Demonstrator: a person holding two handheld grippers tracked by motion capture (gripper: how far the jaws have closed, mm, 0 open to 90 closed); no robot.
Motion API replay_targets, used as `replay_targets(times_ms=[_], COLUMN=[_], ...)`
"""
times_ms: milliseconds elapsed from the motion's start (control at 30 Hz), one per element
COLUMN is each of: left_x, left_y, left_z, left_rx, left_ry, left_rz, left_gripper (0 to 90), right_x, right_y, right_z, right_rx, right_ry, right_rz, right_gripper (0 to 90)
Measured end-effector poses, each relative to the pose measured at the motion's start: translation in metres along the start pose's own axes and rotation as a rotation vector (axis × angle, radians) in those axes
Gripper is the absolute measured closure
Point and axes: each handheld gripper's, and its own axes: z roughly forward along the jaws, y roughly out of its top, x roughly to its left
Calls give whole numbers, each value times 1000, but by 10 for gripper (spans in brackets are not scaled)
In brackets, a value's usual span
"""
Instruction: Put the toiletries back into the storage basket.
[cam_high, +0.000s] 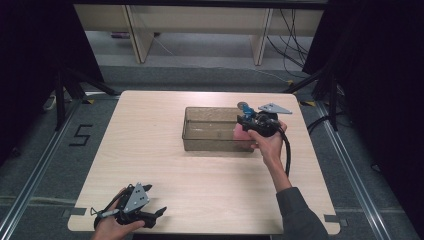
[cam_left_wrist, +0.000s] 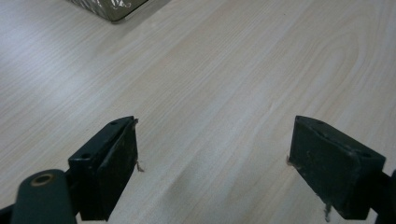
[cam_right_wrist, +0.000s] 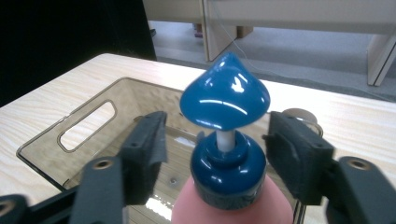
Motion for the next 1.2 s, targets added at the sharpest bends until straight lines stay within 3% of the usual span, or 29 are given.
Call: replay_targets(times_ms=[100,133,233,367,400,467,533,567,700,833,933,1033,1067,1100,1200], left_x=[0,0,0,0,0,0,-1,-1,-2,-1,-1,-2,-1,0,-2], left_y=[0,0,0,0,0,0,0,0,-1,0,0,-1,-1,-1,-1], left_z=[0,0,0,0,0,0,0,1,1,0,0,1,1,1,1], left_rx=[1,-2,-2,-2,-1,-3,-1,-3,-13,-3,-1,-14,4,4,-15], left_ry=[-1,-3,-3,2,4,0,-1,-1,5,1,6,2,8,12,6], left_rz=[1,-3,-3,-2,-3,-2,-3,-3,-23,-9,-7,-27,-12,-10,-25], left_gripper=[150,150,150,150,150,150,150,150,150,150,150,150,150,150,150], right_x=[-1,-2,-1,-3,0,0,0,1,2,1,5,5,6,8,9], right_y=[0,1,2,3,3,4,4,4,5,4,4,5,5,5,3], right_z=[-2,-4,-7,-13,-14,-16,-17,-18,-23,-28,-31,-35,-35,-38,-40], right_rx=[7,-3,-7,-7,1,-2,-11,-15,-3,-17,-17,-28,-31,-13,-28], right_ry=[-9,-16,-15,-15,-12,-5,-11,6,-8,-7,-9,-9,-12,-1,1], right_rz=[26,13,50,24,52,50,24,44,37,31,52,23,22,54,55], right_gripper=[315,310,285,276,275,273,273,273,273,273,272,267,264,263,253])
